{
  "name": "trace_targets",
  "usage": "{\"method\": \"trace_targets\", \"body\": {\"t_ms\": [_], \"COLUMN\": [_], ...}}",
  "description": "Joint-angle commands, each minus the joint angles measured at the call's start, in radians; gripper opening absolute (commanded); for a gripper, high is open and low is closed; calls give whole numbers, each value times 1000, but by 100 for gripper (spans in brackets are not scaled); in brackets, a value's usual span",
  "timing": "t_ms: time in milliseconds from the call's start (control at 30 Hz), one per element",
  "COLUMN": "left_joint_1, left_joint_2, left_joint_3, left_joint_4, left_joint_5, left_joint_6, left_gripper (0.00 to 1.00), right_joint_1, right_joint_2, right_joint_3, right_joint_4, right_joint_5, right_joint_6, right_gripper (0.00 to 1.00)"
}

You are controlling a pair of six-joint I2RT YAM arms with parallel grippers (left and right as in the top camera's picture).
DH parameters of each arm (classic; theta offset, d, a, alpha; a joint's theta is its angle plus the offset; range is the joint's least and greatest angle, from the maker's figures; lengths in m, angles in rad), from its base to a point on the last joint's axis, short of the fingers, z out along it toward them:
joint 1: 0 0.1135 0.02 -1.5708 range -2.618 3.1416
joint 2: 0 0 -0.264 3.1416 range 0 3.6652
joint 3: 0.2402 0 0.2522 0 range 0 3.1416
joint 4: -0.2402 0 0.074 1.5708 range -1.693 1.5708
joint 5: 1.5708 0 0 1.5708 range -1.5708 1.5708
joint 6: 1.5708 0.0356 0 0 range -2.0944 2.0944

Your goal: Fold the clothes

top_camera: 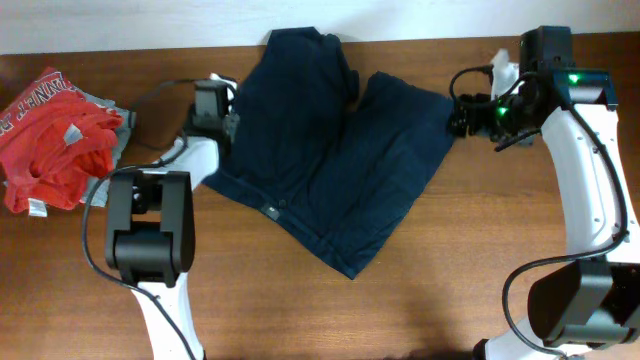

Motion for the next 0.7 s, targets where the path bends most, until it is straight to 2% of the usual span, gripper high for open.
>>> {"method": "trace_targets", "body": {"t_ms": [0, 67, 133, 167, 267, 333, 500, 667], "left_joint_1": [-51, -82, -137, -166, -216, -243, -283, -291], "left_joint_2": [-90, -125, -164, -177, -190, -190, -190, -190], "left_joint_3": [122, 175, 230, 243, 244, 244, 243, 243], "left_joint_4": [-135, -257, -438, -518, -654, -740, -888, -909], "left_joint_5": [0, 38, 179, 257, 394, 437, 441, 441], "left_joint_6": [10, 9, 9, 9, 10, 10, 52, 58], "left_gripper": [60, 62, 62, 61, 61, 61, 59, 55], "right_joint_1": [-6, -12, -28, -35, -48, -55, -72, -71], "right_joint_2": [60, 100, 168, 196, 268, 311, 401, 479], "right_joint_3": [16, 16, 16, 16, 16, 16, 16, 16], "right_joint_4": [64, 101, 162, 188, 250, 280, 336, 447], "right_joint_5": [9, 44, 87, 83, 76, 66, 37, 12], "right_joint_6": [44, 104, 190, 211, 273, 290, 315, 315], "right_gripper": [91, 90, 74, 70, 70, 75, 75, 75]}}
